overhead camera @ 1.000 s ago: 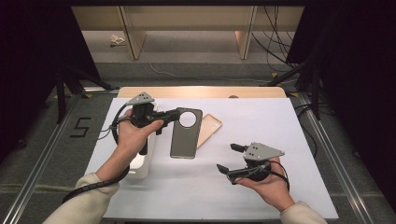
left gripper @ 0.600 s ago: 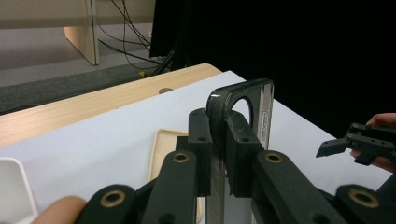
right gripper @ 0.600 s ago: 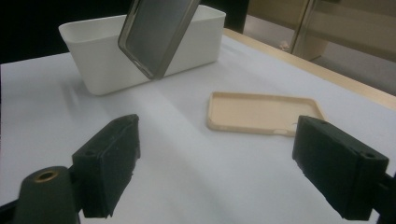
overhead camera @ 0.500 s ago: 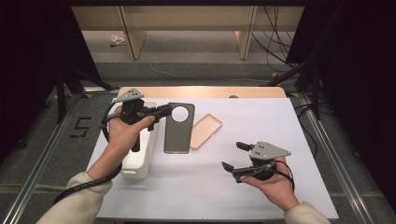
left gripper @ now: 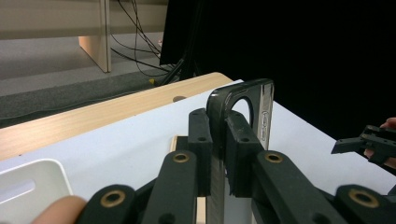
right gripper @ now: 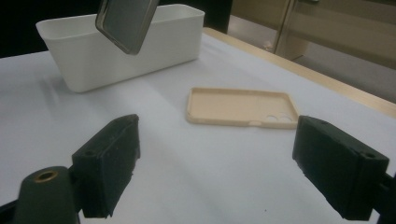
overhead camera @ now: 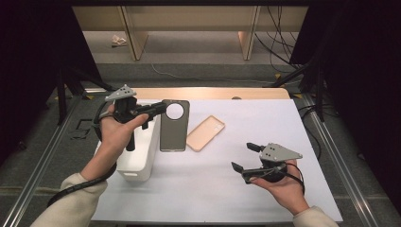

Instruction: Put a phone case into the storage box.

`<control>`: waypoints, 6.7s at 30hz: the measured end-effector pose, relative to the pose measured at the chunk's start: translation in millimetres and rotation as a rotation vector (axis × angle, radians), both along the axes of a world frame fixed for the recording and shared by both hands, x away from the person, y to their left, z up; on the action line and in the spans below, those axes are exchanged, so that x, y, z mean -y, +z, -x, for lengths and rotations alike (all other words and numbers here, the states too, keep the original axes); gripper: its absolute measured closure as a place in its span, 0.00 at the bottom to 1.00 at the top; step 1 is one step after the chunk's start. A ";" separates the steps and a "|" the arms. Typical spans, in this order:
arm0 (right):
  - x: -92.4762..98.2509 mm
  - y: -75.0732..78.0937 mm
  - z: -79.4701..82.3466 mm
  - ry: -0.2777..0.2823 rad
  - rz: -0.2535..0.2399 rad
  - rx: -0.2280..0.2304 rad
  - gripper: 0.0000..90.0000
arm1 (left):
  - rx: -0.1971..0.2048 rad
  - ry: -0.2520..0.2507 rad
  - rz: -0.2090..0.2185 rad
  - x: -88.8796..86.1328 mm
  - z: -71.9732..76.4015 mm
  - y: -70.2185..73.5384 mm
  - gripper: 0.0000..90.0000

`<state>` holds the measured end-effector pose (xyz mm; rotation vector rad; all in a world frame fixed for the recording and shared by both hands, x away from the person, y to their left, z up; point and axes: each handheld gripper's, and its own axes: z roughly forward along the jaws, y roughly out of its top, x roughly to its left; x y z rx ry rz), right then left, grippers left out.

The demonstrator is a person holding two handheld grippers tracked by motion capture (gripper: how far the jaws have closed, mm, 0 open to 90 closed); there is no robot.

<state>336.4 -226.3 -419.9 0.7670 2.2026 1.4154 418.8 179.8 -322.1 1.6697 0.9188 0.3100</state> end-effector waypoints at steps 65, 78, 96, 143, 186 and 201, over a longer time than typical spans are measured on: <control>-0.4 -2.6 -1.4 -0.016 0.004 0.001 0.18 | 0.106 0.080 -0.030 -77.3 -33.8 16.6 0.91; -0.3 -2.5 -1.4 -0.019 0.001 0.003 0.18 | 0.132 0.106 -0.046 -88.6 -44.7 17.3 0.91; -0.1 -2.8 -1.5 -0.021 -0.002 0.001 0.18 | 0.137 0.130 -0.050 -101.0 -58.3 8.9 0.91; 1.2 -2.5 -1.5 -0.026 -0.002 -0.001 0.18 | 0.108 0.162 -0.101 -95.9 -91.3 -7.7 0.91; 1.8 -3.1 -2.1 -0.024 -0.008 -0.003 0.18 | 0.079 0.176 -0.118 -88.4 -107.0 -22.8 0.91; 1.7 -3.3 -1.9 -0.023 -0.008 -0.003 0.18 | 0.066 0.192 -0.129 -89.8 -110.9 -30.9 0.91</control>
